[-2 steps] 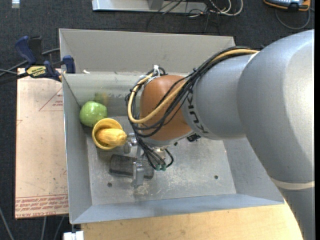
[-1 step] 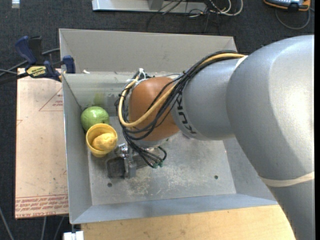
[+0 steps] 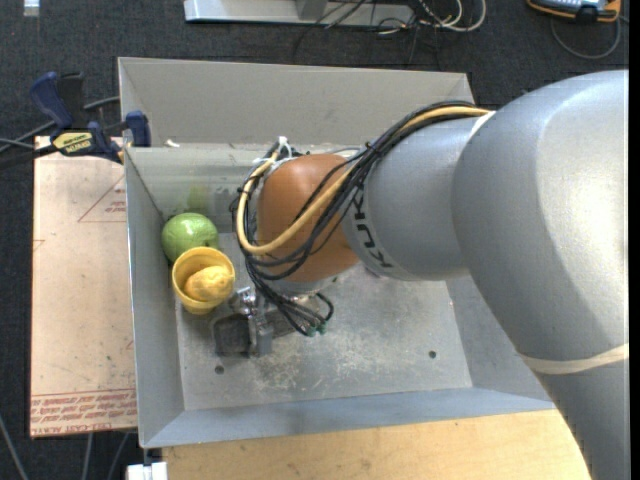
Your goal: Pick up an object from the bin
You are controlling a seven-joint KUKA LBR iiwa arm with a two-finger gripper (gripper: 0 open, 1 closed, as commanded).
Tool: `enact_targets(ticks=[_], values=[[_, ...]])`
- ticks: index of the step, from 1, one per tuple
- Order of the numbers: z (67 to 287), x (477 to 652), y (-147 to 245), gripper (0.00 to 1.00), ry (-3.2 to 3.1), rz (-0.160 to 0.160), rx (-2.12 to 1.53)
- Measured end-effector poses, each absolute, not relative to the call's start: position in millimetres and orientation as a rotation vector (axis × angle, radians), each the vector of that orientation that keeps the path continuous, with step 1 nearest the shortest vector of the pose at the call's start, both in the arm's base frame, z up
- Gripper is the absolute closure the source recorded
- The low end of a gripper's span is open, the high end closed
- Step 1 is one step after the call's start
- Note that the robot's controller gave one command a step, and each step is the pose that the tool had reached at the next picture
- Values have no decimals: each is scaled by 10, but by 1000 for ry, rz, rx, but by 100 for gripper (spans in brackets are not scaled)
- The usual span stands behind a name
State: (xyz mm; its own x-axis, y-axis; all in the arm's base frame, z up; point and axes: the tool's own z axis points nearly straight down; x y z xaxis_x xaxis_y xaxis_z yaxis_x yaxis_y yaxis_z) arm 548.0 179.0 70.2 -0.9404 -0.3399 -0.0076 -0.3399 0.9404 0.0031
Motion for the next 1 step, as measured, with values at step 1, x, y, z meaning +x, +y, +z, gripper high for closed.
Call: enact_targets(ticks=[1], values=[[2297, 5409, 1748, 100, 3101, 11, -410]])
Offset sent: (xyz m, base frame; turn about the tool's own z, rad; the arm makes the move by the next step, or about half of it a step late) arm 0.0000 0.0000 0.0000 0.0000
